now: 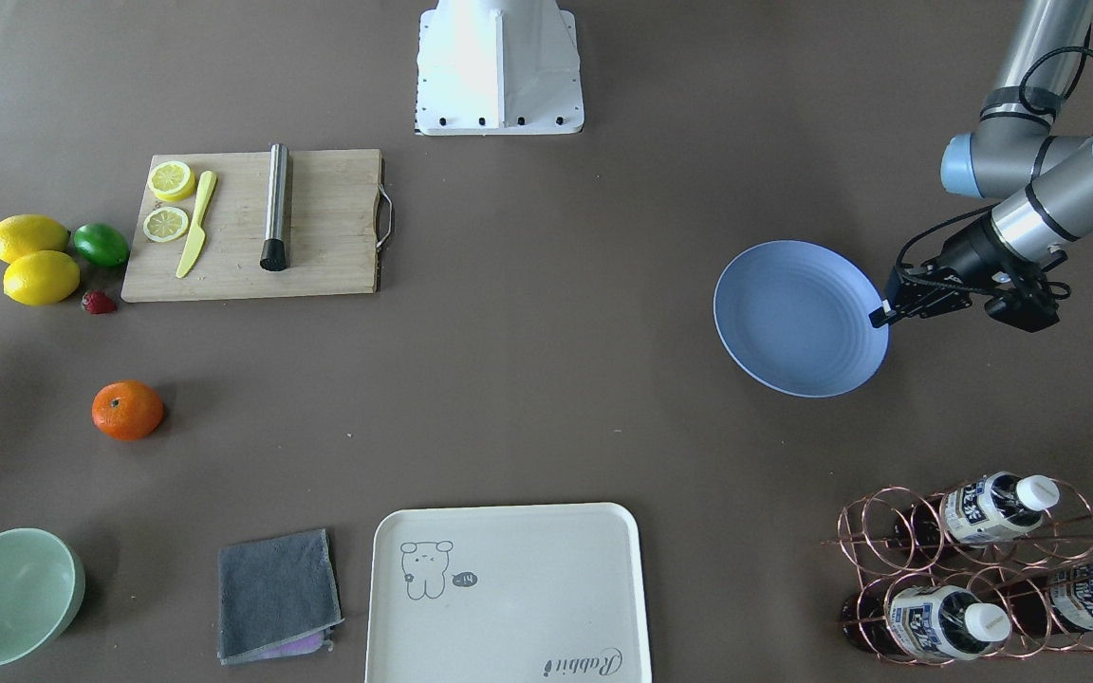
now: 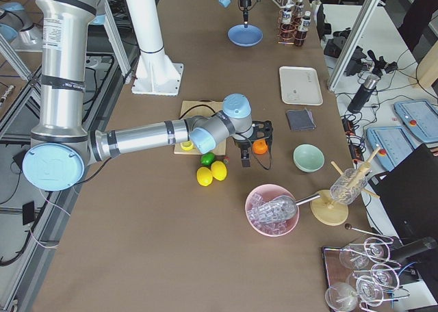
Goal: Pick orange to plate
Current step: 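Grasp the rim of the light blue plate with the left gripper and lift it, then carry the blue plate toward the table center and set it down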
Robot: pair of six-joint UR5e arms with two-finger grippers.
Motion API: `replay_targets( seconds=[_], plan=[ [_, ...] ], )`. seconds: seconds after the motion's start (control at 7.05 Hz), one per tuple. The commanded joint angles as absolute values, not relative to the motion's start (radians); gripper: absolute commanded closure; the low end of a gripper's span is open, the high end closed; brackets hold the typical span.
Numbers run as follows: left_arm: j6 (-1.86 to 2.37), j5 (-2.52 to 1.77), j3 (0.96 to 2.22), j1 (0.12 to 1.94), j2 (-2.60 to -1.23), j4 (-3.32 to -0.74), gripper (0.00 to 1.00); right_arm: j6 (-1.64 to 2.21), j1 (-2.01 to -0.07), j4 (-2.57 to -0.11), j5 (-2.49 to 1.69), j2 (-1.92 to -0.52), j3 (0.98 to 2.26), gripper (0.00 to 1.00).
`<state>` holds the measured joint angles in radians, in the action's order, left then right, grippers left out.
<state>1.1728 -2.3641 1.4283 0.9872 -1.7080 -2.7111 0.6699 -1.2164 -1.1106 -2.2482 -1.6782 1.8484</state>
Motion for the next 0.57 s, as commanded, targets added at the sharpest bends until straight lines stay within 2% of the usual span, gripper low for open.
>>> replay_targets(
  seconds=[0.0,0.14,0.43],
  plan=[
    [1.407,-2.311,1.436,0.923,-1.875,-2.701,1.00,0.672,-1.216,-1.111,-2.252,-1.680,1.848,0.00],
    [1.428,-2.231,1.434,0.832,-1.931,-2.679,1.00,0.673,-1.218,-1.111,-2.253,-1.683,1.848,0.00],
    [1.447,-2.089,1.445,0.728,-2.072,-2.477,1.00,0.675,-1.216,-1.111,-2.255,-1.681,1.845,0.00]
  ],
)
